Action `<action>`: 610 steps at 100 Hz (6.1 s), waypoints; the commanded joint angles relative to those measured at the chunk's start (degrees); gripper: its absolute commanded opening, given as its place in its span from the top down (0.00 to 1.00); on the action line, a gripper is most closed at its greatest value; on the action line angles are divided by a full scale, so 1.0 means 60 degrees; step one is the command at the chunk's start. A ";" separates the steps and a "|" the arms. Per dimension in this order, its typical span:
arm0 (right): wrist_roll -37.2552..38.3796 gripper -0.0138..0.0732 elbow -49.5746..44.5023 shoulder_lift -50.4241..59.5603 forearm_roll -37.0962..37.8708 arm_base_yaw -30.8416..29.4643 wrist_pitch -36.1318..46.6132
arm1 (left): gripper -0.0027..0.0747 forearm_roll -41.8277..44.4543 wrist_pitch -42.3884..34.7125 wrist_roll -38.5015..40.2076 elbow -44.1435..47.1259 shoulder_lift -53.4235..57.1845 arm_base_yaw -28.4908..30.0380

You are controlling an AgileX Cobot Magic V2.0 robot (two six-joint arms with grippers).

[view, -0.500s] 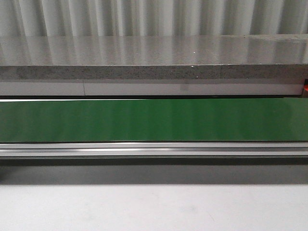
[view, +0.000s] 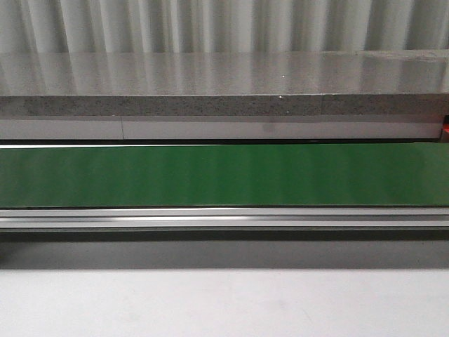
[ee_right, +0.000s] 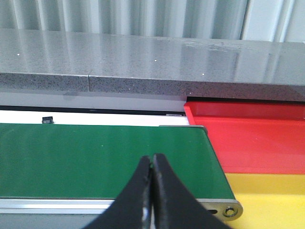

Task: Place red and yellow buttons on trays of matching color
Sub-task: 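Reach the left gripper down and grasp a red-capped button on the table, then lower the red button onto the belt's start and open the left gripper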

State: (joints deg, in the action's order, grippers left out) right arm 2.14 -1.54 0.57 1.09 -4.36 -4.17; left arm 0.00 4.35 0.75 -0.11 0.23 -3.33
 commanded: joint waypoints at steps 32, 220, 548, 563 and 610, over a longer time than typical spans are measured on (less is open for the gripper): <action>0.0016 0.92 -0.0022 0.0163 0.0097 -0.0047 0.0781 | 0.99 0.0465 0.0514 -0.0021 -0.2003 -0.0503 -0.0029; 0.0016 0.92 -0.0022 0.0163 0.0097 -0.0047 0.0781 | 0.33 -0.0352 0.8730 0.0767 -1.1889 -1.4778 0.4024; 0.0016 0.92 -0.0022 0.0163 0.0097 -0.0047 0.0781 | 0.17 -0.1303 1.0199 -0.0262 -1.4861 -1.5998 0.3846; 0.0016 0.92 -0.0022 0.0163 0.0097 -0.0047 0.0781 | 0.17 -0.1137 1.0335 -0.0262 -1.4861 -1.6103 0.4589; 0.0016 0.92 -0.0022 0.0163 0.0097 -0.0047 0.0781 | 0.17 -0.0792 0.9908 -0.0262 -1.4861 -1.7762 0.5254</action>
State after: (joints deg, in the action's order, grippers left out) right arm 2.14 -1.54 0.57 1.09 -4.36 -4.17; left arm -4.51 65.89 -0.91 -87.57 -107.87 28.16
